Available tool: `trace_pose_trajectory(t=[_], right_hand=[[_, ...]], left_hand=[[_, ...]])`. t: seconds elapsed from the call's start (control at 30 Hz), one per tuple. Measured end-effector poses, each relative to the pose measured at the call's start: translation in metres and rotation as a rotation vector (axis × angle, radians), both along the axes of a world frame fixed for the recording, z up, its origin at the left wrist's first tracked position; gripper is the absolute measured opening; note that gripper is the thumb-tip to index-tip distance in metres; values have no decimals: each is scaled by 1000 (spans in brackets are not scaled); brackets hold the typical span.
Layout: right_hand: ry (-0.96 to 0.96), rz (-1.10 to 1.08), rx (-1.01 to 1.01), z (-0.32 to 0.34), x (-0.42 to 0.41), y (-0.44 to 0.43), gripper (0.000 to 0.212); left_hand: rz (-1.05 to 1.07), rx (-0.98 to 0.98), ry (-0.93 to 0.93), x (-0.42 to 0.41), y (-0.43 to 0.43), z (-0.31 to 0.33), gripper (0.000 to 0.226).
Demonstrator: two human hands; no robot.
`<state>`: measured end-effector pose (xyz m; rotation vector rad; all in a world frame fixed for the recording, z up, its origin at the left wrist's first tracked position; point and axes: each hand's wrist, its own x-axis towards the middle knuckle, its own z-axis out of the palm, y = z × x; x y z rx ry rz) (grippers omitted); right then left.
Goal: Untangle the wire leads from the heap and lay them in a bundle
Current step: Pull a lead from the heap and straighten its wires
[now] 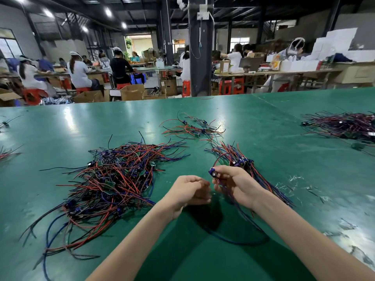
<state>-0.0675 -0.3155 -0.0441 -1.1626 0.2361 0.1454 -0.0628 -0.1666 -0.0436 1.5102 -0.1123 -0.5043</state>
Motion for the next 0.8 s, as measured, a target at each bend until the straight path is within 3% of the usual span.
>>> trace_pose_trajectory(t=[0.17,0.3,0.4,0.53,0.7,0.8], right_hand=[[-112,-27,-62,1,0,2,14],[-136,-113,-14,6,2,-4,17],[-136,-134,-2,8,3,-9,14],[-166,-158,48,13,3,-15,11],[-198,-201,51,18,3,-24,17],[-190,-199,35,19,1,-24,19]], left_hand=[[-215,7,14,0,5,2,15],[-653,438,-394,-7,13,3,15],[-819,645,-622,-16,8,3,25],[-796,709,-717,-13,8,2,15],[-567,967,-795,8,26,6,10],[-411,1082,-717,23,46,17,10]])
